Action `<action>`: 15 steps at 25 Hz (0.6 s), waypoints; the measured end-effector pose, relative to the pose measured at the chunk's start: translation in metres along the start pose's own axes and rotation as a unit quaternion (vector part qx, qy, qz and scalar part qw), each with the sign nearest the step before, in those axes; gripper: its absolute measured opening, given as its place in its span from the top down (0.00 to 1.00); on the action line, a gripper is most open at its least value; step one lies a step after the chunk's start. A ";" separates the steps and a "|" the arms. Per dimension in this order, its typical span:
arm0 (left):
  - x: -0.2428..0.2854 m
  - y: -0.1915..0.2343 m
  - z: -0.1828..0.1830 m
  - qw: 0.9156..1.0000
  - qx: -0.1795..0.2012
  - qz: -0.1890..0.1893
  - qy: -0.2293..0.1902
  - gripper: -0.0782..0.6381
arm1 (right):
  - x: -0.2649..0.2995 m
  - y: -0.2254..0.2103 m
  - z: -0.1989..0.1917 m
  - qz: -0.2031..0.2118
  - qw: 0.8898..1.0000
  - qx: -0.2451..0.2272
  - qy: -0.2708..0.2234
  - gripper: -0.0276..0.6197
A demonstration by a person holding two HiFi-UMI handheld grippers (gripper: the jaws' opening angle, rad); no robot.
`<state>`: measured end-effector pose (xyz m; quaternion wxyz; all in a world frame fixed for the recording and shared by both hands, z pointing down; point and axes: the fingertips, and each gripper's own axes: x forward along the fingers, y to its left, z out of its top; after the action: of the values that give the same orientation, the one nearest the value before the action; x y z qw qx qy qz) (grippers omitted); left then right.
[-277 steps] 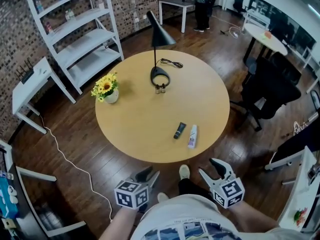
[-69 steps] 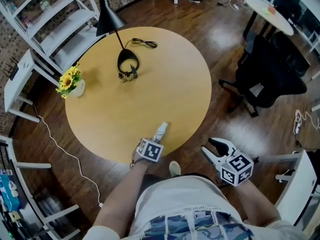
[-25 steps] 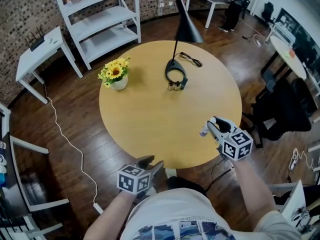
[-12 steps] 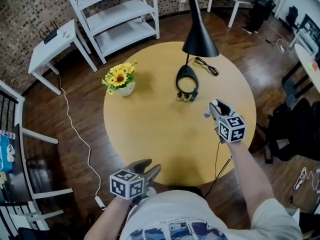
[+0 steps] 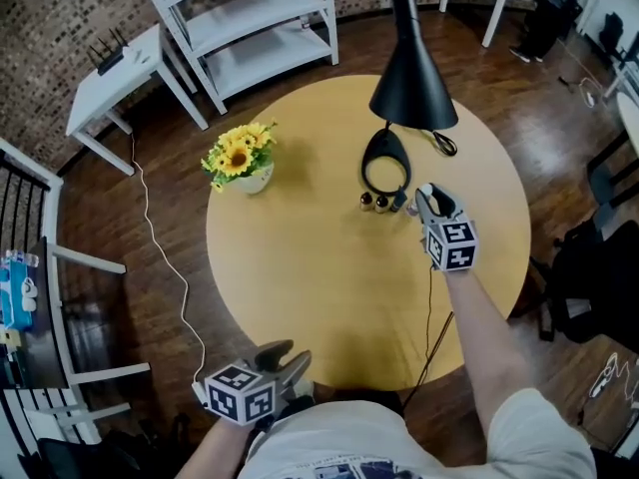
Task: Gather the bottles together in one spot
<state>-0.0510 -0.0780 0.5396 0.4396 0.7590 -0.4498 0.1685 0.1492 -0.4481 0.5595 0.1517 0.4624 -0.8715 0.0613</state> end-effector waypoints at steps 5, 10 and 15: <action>-0.001 0.003 -0.006 1.000 -0.015 0.007 0.004 0.63 | 0.021 -0.001 -0.011 -0.001 1.000 -0.018 -0.001 0.74; -0.001 0.006 -0.006 1.000 -0.024 0.009 0.002 0.63 | 0.022 -0.006 -0.013 -0.007 1.000 -0.027 -0.009 0.73; 0.001 0.004 -0.004 1.000 -0.014 0.000 0.003 0.63 | 0.019 -0.005 -0.016 -0.005 1.000 -0.017 -0.006 0.68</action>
<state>-0.0533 -0.0764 0.5449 0.4520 0.7519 -0.4509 0.1647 0.1465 -0.4622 0.5807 0.1547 0.4646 -0.8708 0.0431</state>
